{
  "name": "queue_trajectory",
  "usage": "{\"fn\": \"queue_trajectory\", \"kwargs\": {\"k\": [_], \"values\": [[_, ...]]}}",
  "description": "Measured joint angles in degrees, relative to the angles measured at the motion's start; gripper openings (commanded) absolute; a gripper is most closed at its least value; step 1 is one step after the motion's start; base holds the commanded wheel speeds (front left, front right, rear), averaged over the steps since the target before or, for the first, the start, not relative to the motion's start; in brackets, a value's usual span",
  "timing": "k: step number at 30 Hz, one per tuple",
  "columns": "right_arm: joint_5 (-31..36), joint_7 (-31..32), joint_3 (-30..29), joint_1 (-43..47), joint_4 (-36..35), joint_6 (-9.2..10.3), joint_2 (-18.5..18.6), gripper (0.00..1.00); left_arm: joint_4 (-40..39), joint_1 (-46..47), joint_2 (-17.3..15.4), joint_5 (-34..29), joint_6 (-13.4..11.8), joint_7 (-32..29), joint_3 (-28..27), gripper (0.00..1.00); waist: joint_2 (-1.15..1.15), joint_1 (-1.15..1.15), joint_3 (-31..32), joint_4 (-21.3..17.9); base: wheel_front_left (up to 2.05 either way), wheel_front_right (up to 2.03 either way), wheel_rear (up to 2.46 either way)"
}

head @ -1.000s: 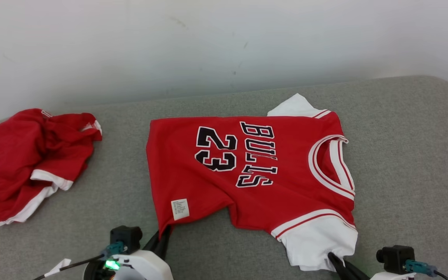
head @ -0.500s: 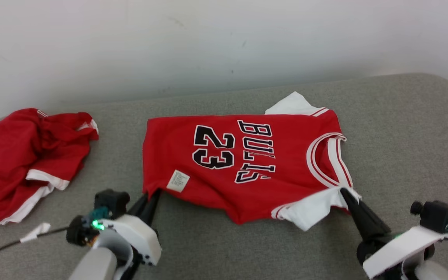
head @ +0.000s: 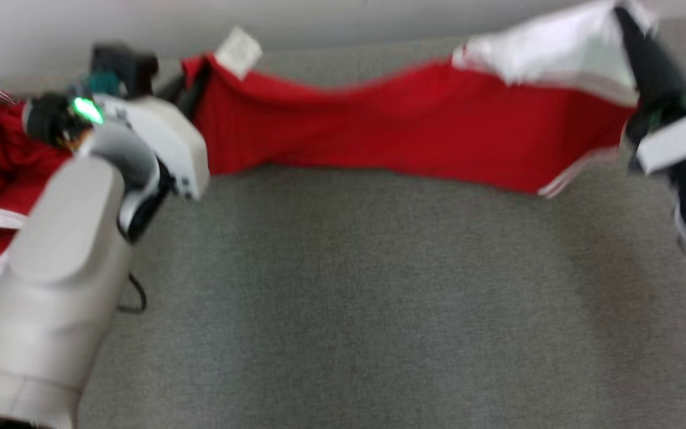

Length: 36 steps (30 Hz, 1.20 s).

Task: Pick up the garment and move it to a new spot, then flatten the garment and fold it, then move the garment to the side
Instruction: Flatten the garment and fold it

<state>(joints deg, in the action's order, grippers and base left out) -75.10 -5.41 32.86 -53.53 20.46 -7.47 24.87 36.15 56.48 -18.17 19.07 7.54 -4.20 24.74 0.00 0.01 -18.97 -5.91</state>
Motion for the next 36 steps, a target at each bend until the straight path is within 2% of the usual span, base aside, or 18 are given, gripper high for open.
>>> {"fn": "queue_trajectory", "kwargs": {"k": [9, 15, 22, 30, 36], "values": [[1.6, -1.2, -0.1, -21.5, 10.4, 0.0, -0.5, 0.0, 9.9, 19.3, -0.8, 3.9, 0.0, 0.3, 7.5, 0.0, 0.0, 0.01, -6.1, 1.3, 0.0, 0.0, 0.0], [2.9, -2.8, 0.3, -33.3, 16.1, 0.0, 0.0, 0.0, 15.9, 30.7, -0.6, 7.2, 0.0, 2.3, 9.6, 0.0, 0.0, 0.0, -7.8, 2.0, 0.0, 0.0, 0.0], [4.0, -4.1, 1.9, -44.9, 21.1, -0.01, 0.6, 0.0, 20.4, 41.5, -0.6, 7.8, 0.0, 3.9, 12.7, 0.0, 0.0, 0.0, -8.8, 1.7, 0.0, 0.0, 0.0], [3.3, -4.4, 5.2, -48.5, 22.5, -0.01, 2.2, 0.0, 24.4, 45.6, -0.1, 9.8, 0.0, 6.3, 15.8, 0.0, 0.0, 0.0, -9.2, 1.3, 0.0, 0.0, 0.0], [0.5, -2.1, 9.7, -42.0, 19.8, -0.01, 4.3, 0.0, 24.7, 40.3, -0.7, 13.9, 0.0, 6.6, 19.9, 0.0, 0.0, 0.0, -8.2, 1.0, 0.0, 0.0, 0.0]]}}
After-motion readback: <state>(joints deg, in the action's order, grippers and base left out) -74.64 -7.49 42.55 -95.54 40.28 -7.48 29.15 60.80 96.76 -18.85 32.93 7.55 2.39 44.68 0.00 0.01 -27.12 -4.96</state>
